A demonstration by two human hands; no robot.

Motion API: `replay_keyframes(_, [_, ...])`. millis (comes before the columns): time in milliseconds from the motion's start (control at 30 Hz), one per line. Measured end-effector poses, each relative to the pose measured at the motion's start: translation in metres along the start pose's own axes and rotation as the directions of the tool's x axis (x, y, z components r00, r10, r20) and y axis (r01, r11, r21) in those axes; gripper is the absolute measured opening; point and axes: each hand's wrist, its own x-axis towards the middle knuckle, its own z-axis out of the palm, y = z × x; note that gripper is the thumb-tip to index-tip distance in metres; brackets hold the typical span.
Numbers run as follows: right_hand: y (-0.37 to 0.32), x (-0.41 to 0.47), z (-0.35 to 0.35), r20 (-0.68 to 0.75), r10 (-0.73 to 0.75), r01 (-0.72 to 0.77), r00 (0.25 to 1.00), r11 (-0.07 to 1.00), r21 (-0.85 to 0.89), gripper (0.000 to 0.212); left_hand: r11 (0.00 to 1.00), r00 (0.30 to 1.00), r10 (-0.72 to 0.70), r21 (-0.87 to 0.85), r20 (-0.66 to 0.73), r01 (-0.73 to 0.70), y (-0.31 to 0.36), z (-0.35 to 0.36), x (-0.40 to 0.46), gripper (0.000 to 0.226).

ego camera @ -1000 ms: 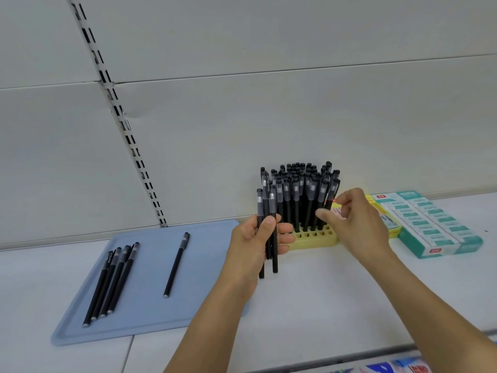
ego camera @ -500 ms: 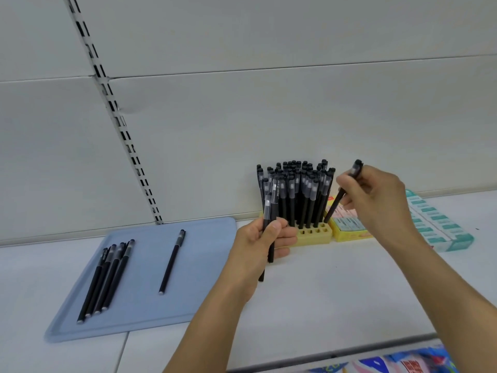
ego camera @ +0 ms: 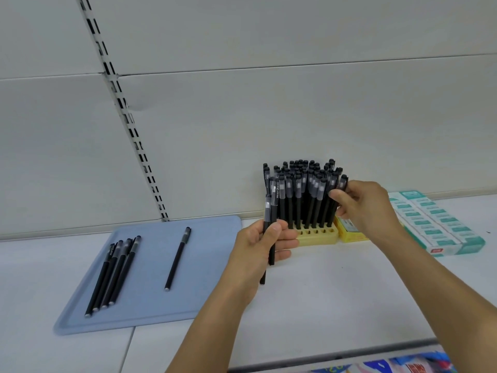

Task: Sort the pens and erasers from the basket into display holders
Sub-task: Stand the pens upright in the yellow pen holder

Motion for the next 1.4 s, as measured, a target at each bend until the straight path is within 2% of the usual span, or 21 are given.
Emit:
replay_keyframes(100, [-0.009,-0.014,-0.002,-0.132,0.054,-0.07,0.99,0.99,-0.121,0.039,1.0,1.0,0.003,-0.018,-0.005,-0.003,0.0,-0.005,-0.002,0.022])
replay_keyframes(167, [-0.023,-0.034,0.001,-0.243,0.02,-0.034,0.97,0.998,-0.053,0.038,1.0,1.0,0.003,-0.022,0.001,-0.003,-0.002,-0.008,-0.003,0.022])
replay_keyframes(200, [-0.032,-0.044,0.007,-0.229,-0.025,0.027,0.973,1.0,0.003,0.032,1.0,1.0,0.001,-0.016,0.006,-0.001,-0.003,-0.009,-0.003,0.023])
replay_keyframes(267, [-0.051,-0.056,0.02,-0.026,-0.119,0.121,0.993,0.986,0.119,0.025,1.0,1.0,-0.002,0.014,0.031,0.001,-0.004,-0.01,-0.005,0.023])
replay_keyframes(333, [-0.064,-0.06,0.035,0.198,-0.191,0.148,0.962,0.966,0.211,0.022,0.998,0.997,0.005,0.069,0.081,-0.011,-0.003,-0.012,-0.006,0.025])
replay_keyframes(367, [-0.069,-0.06,0.041,0.255,-0.22,0.159,0.942,0.957,0.241,0.025,0.995,0.995,0.009,0.098,0.104,-0.019,-0.003,-0.014,-0.006,0.026])
replay_keyframes(433, [-0.074,-0.059,0.045,0.262,-0.245,0.168,0.934,0.944,0.283,0.028,0.991,0.994,0.015,0.134,0.109,-0.03,-0.001,-0.018,-0.007,0.027])
replay_keyframes(533, [-0.073,-0.052,0.043,0.132,-0.186,0.118,0.974,0.907,0.405,0.017,0.988,0.998,0.052,0.146,-0.02,-0.049,0.001,-0.028,-0.006,0.025])
replay_keyframes(600, [-0.068,-0.044,0.042,0.043,-0.165,0.141,0.985,0.928,0.344,0.013,0.994,0.99,0.065,0.099,-0.127,-0.053,0.0,-0.036,-0.006,0.023])
replay_keyframes(700, [-0.058,-0.038,0.043,0.043,-0.184,0.17,0.982,0.961,0.216,0.012,0.996,0.98,0.076,0.067,-0.182,-0.065,-0.001,-0.044,-0.005,0.023])
replay_keyframes(933, [-0.054,-0.034,0.053,0.088,-0.182,0.163,0.979,0.969,0.188,0.01,0.996,0.982,0.087,0.045,-0.168,-0.081,-0.001,-0.045,-0.006,0.025])
replay_keyframes(1100, [-0.057,-0.036,0.06,0.189,-0.139,0.124,0.972,0.988,0.089,0.02,0.997,0.982,0.079,0.039,-0.171,-0.074,-0.001,-0.043,-0.006,0.025])
replay_keyframes(1167, [-0.058,-0.034,0.059,0.197,-0.139,0.139,0.97,0.99,0.014,0.027,0.996,0.984,0.075,0.05,-0.164,-0.068,0.0,-0.041,-0.007,0.025])
replay_keyframes(1233, [-0.06,-0.034,0.052,0.202,-0.146,0.178,0.968,0.973,-0.151,0.03,0.995,0.986,0.069,0.082,-0.149,-0.058,0.001,-0.04,-0.008,0.025])
replay_keyframes(1300, [-0.06,-0.041,0.044,0.146,-0.142,0.176,0.979,0.951,-0.255,0.029,0.99,0.99,0.07,0.128,-0.125,-0.054,0.002,-0.038,-0.009,0.025])
replay_keyframes(1333, [-0.06,-0.047,0.041,0.118,-0.154,0.177,0.981,0.959,-0.223,0.029,0.986,0.991,0.073,0.156,-0.108,-0.056,0.002,-0.036,-0.01,0.025])
replay_keyframes(1400, [-0.064,-0.058,0.038,0.143,-0.188,0.185,0.972,0.982,0.032,0.022,0.97,0.995,0.083,0.235,-0.053,-0.068,0.002,-0.029,-0.01,0.025])
